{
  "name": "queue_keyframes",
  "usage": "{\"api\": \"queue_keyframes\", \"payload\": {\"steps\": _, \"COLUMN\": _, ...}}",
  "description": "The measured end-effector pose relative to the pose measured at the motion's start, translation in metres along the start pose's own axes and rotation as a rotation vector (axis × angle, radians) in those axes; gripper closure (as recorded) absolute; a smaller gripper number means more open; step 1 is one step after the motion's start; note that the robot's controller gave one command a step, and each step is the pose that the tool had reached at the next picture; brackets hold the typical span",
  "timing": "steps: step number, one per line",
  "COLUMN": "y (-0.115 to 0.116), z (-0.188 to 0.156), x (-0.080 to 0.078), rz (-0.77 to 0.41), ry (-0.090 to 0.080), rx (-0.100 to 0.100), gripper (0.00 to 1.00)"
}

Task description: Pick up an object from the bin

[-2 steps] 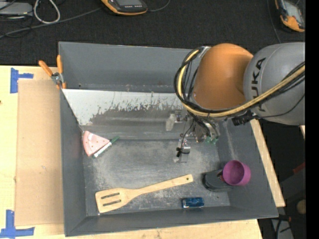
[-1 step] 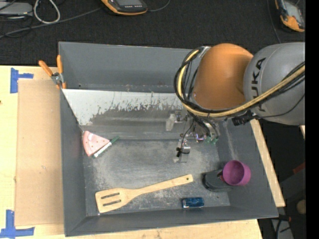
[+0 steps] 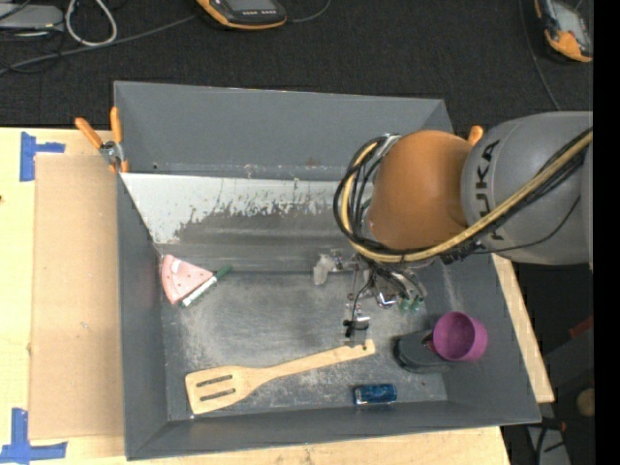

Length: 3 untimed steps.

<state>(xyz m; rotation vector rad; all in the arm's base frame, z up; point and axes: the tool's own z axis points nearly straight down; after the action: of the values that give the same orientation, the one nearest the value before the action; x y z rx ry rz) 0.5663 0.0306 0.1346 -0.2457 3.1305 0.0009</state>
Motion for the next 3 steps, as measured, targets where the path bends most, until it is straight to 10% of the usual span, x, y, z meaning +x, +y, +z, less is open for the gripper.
{"api": "queue_keyframes", "payload": {"steps": 1, "y": 0.004, "z": 0.062, "x": 0.018, "rz": 0.092, "ry": -0.004, "rx": 0.000, "gripper": 0.00}}
{"api": "queue_keyframes", "payload": {"steps": 2, "y": -0.011, "z": 0.065, "x": 0.058, "rz": -0.187, "ry": -0.002, "rx": -0.001, "gripper": 0.00}}
{"api": "queue_keyframes", "payload": {"steps": 3, "y": -0.001, "z": 0.065, "x": 0.042, "rz": 0.021, "ry": -0.001, "rx": -0.002, "gripper": 1.00}}
